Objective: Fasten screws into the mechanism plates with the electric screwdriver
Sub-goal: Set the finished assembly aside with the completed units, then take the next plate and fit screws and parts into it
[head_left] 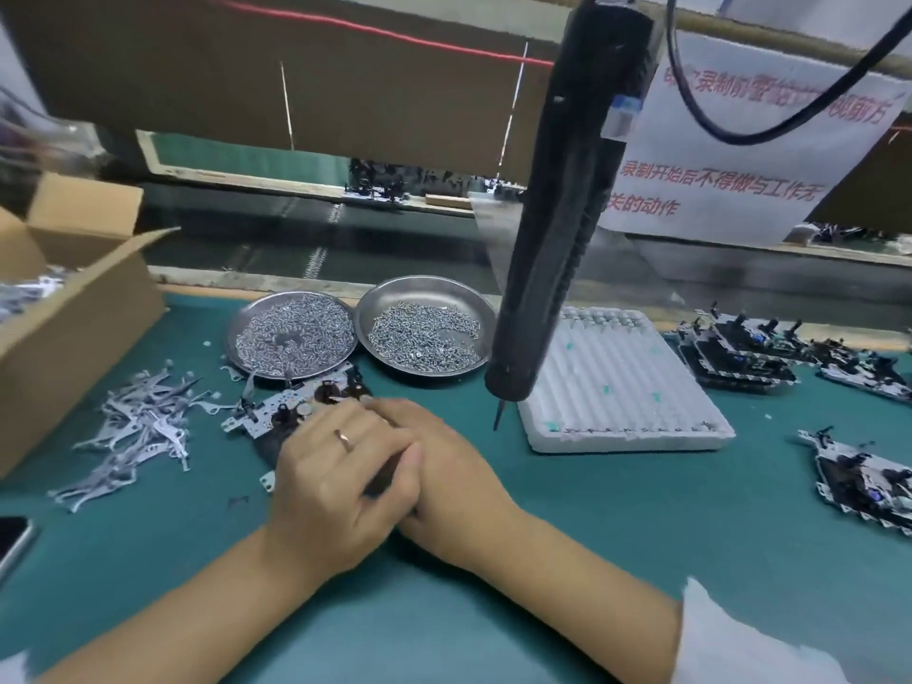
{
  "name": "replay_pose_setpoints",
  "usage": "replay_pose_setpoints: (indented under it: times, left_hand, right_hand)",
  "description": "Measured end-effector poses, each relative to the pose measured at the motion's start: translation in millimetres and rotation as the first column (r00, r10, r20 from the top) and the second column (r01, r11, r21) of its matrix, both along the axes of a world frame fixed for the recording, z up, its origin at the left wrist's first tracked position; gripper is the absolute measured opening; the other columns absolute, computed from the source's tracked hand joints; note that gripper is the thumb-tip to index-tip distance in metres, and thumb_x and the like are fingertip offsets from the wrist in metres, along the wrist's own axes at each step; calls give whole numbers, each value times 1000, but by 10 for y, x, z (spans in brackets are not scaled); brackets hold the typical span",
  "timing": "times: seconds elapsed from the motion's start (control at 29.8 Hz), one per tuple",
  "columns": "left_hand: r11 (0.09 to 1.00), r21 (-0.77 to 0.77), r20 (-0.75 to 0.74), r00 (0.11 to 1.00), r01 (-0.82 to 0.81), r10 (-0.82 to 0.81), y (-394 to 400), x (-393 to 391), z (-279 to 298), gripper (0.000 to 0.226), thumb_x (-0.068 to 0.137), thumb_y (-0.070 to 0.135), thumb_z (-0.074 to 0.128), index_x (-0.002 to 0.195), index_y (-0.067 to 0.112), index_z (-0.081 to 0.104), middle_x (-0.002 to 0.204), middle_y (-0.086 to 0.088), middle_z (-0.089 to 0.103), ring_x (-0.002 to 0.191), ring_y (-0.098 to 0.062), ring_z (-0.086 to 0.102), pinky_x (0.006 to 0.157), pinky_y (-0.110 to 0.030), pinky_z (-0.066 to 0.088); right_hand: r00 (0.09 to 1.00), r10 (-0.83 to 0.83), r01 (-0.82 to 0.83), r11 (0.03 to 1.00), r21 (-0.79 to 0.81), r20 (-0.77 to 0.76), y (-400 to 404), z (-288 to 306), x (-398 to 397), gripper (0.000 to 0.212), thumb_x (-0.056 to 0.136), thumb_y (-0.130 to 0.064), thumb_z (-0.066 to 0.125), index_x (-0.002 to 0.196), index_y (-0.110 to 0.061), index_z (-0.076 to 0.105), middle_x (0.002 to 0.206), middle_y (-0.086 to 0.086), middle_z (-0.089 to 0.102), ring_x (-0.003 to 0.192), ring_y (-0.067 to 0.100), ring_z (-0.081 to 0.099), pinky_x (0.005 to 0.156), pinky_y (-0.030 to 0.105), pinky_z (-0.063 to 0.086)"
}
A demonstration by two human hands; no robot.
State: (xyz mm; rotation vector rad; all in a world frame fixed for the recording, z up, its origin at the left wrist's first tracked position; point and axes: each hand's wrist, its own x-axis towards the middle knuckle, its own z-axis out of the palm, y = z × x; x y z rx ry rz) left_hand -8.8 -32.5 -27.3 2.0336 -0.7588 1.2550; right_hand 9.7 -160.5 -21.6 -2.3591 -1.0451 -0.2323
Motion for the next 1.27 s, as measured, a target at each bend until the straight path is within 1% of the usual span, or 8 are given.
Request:
replay_pose_setpoints:
  times: [0.1,0.2,0.37,0.5,0.7,0.87,1.04,1.27]
  left_hand:
    - [1000,-3,-12,1000,0,0,28,31,3,11,91,16,51,80,14,52,58,-11,57,54,-27,49,52,-41,42]
    - [1000,0,-48,999,-9,9,38,62,4,10,90,16,53,80,14,52,57,-11,56,54,-28,50,54,-40,42]
    - [1000,25,-122,992,-14,17,45,72,18,23,89,14,55,71,5,67,62,-8,60,56,-27,52,55,-38,43]
    - [998,51,-94,995,-23,28,63,41,52,14,89,15,55,80,10,65,64,-5,62,57,-26,53,54,-36,42]
    - [970,-45,-89,968,-240,236,375,152,150,20,94,14,50,82,8,64,71,-4,66,59,-22,54,56,-37,43]
    - [729,130,-481,600,-673,640,831,378,242,25,78,30,52,90,10,56,79,-6,58,78,-29,53,72,-39,40]
    - [620,490,-648,219,-612,729,922,419,260,38,75,32,66,103,17,45,93,-8,63,95,-32,54,81,-41,36]
    - [747,292,-708,390,-598,589,882,366,285,25,83,24,68,103,31,53,69,20,60,78,-16,61,69,-34,47]
  right_hand:
    - [997,9,8,979,-203,81,241,-136,355,53,95,-31,49,145,-23,35,154,-4,25,143,15,10,116,30,13]
    - [987,44,7,949,-316,154,329,-253,500,37,96,-34,41,132,-26,46,137,-9,44,135,10,28,113,27,22]
    - [980,21,22,977,210,-197,202,-155,357,23,84,-20,59,108,-21,56,107,-13,52,98,-1,50,84,15,41]
    - [998,22,-12,984,180,-56,156,-85,296,22,79,-12,65,101,-8,68,106,4,59,101,17,56,78,32,50]
    - [996,-22,5,981,194,82,-132,-157,215,25,87,-26,63,88,-2,69,93,8,56,86,19,55,76,25,48]
    - [961,-158,127,981,145,229,-189,-183,181,28,84,-32,66,81,-4,71,81,7,59,70,27,57,59,34,50]
    - [957,-206,180,974,139,203,-184,-190,209,22,75,-24,74,88,-6,72,83,7,59,72,26,57,58,35,50]
    - [972,-215,194,962,190,98,-217,-117,225,37,79,-33,71,109,-11,70,97,3,60,90,18,58,80,30,47]
